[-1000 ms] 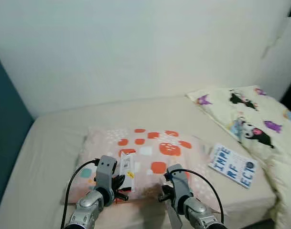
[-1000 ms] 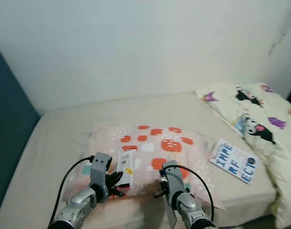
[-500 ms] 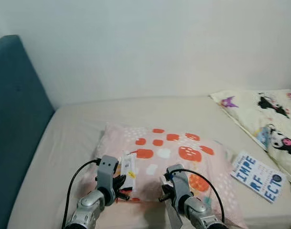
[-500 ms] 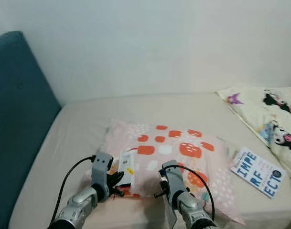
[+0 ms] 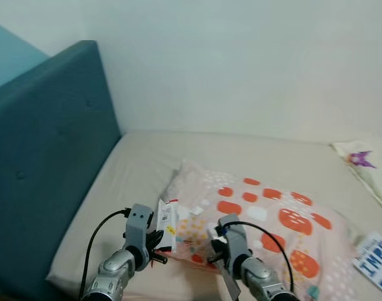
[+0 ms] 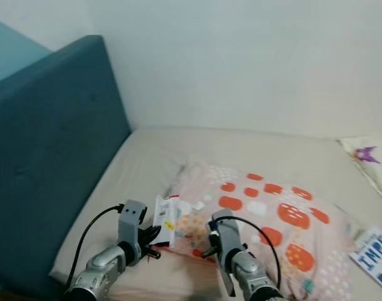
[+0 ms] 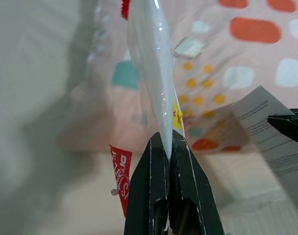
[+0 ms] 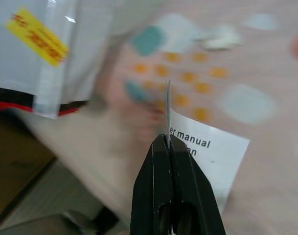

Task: Clean up the room

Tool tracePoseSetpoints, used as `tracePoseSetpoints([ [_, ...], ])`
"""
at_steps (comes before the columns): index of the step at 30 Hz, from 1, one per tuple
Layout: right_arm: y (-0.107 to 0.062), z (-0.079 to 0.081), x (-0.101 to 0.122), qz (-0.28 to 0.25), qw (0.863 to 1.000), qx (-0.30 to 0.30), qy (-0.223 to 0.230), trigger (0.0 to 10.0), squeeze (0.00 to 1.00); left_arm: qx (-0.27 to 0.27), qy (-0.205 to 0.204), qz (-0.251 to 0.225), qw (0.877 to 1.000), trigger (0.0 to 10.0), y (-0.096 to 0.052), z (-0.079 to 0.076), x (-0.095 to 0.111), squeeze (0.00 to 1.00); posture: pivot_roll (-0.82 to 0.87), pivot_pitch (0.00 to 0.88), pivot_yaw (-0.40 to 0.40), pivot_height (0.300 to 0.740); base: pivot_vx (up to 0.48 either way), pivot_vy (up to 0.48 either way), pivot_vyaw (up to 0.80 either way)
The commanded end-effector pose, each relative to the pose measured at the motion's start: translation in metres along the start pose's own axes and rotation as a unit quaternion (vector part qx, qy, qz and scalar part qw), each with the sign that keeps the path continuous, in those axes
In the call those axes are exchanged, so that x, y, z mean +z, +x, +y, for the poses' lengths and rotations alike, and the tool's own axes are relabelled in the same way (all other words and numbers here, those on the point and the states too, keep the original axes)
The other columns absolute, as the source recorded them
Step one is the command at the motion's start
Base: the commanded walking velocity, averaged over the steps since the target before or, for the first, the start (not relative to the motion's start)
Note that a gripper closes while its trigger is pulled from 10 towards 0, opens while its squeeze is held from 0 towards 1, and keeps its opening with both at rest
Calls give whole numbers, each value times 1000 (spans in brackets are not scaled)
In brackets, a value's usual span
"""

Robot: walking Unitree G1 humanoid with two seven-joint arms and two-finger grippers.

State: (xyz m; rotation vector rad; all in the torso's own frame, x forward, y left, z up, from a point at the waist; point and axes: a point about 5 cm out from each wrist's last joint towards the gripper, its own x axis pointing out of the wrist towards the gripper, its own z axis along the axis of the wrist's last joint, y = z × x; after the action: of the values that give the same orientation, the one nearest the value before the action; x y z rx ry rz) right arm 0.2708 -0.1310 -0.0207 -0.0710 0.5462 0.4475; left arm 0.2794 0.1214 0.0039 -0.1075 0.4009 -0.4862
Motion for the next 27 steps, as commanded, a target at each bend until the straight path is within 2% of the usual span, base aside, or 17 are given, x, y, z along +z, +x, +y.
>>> tracePoseSetpoints([
  [1, -2, 0, -4, 4, 1000, 1, -2, 10000, 0, -5, 0, 5, 1000, 10000, 0, -2, -3, 0, 0, 22, -25, 732, 0, 0, 663],
  [27, -1, 5, -5, 7, 1000, 24, -19, 10000, 0, -12, -7, 13, 1000, 10000, 0, -3, -7, 0, 3, 11, -28, 732, 0, 0, 662],
])
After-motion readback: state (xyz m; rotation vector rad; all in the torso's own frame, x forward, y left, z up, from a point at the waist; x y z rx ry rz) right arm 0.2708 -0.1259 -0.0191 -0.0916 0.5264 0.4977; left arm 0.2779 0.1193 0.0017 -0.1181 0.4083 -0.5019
